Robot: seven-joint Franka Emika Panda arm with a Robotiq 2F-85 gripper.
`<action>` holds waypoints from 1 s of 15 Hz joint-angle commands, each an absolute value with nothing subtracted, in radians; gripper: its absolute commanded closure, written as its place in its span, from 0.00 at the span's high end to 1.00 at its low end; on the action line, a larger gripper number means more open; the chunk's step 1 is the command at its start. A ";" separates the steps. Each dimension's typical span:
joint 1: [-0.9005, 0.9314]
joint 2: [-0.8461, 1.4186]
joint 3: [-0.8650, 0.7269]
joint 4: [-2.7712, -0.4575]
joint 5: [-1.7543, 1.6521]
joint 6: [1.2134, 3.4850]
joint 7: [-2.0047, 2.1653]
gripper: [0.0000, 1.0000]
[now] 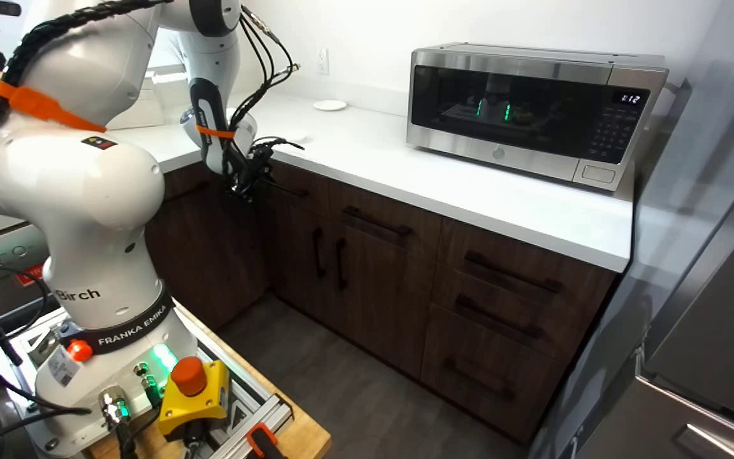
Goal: Open the drawer on the far left
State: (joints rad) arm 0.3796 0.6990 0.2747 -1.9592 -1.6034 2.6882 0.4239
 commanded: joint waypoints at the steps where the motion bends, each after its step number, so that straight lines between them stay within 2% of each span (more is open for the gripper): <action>1: 0.389 0.737 0.266 -1.911 -1.649 2.696 0.466 1.00; 9: 0.374 0.803 0.274 -1.852 -1.599 2.679 0.411 1.00; 15: 0.366 0.758 0.288 -1.914 -1.492 2.664 0.352 1.00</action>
State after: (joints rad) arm 0.3724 0.7702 0.2759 -1.8752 -1.5597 2.6860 0.3971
